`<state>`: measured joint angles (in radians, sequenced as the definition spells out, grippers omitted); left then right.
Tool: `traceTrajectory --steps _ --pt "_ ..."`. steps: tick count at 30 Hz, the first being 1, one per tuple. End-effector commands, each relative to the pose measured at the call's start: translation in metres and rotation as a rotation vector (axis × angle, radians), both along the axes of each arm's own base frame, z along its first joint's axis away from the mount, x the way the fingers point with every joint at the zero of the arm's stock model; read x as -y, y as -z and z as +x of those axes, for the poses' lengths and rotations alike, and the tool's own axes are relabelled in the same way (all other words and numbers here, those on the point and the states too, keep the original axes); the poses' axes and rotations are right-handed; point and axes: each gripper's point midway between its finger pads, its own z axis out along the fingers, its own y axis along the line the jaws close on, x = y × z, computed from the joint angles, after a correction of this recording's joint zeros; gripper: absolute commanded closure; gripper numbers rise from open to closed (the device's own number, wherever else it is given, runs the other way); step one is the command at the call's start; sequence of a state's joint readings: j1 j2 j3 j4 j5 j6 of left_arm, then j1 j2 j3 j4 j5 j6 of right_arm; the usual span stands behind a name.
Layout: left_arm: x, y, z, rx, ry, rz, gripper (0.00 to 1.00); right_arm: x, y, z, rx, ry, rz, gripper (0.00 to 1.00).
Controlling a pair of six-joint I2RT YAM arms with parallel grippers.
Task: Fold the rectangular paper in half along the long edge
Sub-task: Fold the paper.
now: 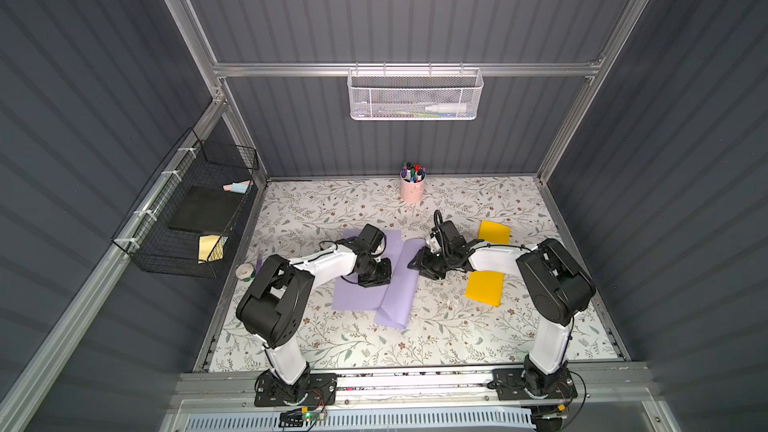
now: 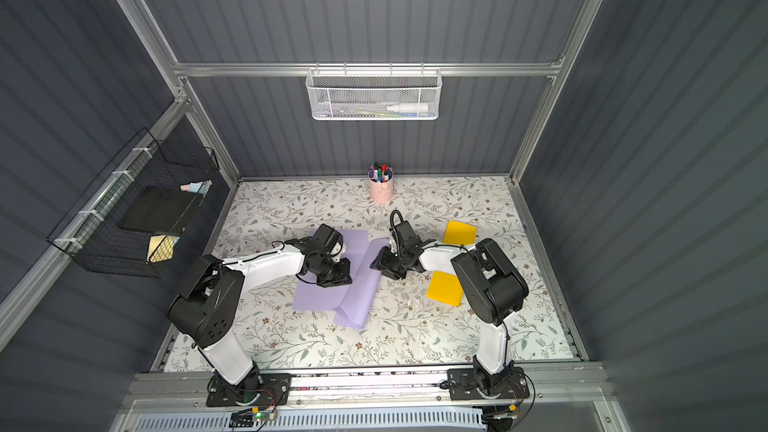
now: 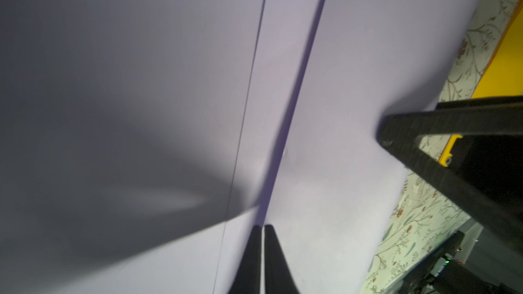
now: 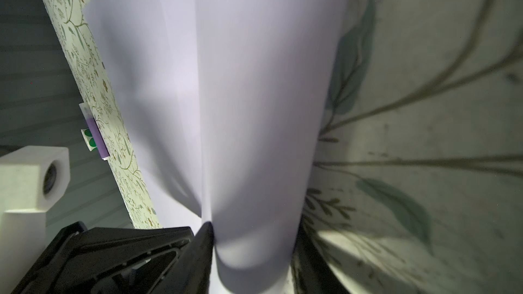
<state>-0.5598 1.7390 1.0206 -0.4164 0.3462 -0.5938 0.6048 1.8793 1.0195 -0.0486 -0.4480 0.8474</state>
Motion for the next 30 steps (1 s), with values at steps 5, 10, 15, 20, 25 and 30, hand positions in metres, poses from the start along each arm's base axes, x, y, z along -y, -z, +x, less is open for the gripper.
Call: traceTrajectory --steps 5,10,15,20,25,30 --pt "-0.011 -0.014 0.012 0.038 -0.030 0.024 0.76 0.016 0.036 -0.022 -0.114 -0.001 -0.129 0.49" --pt "-0.023 -0.011 0.015 0.033 -0.061 0.042 0.76 0.010 0.035 -0.025 -0.114 -0.044 -0.158 0.48" --pt "-0.030 -0.013 0.017 0.036 -0.081 0.036 0.76 0.006 0.039 -0.029 -0.119 -0.083 -0.187 0.48" --pt "-0.029 -0.012 0.017 0.030 -0.079 0.028 0.76 0.004 0.043 -0.032 -0.130 -0.094 -0.202 0.48" --pt "-0.028 -0.008 0.016 0.022 -0.073 0.029 0.76 0.001 0.041 -0.033 -0.117 -0.114 -0.193 0.46" --pt "-0.027 -0.002 0.016 0.007 -0.069 0.031 0.76 -0.002 0.046 -0.038 -0.138 -0.150 -0.213 0.43"
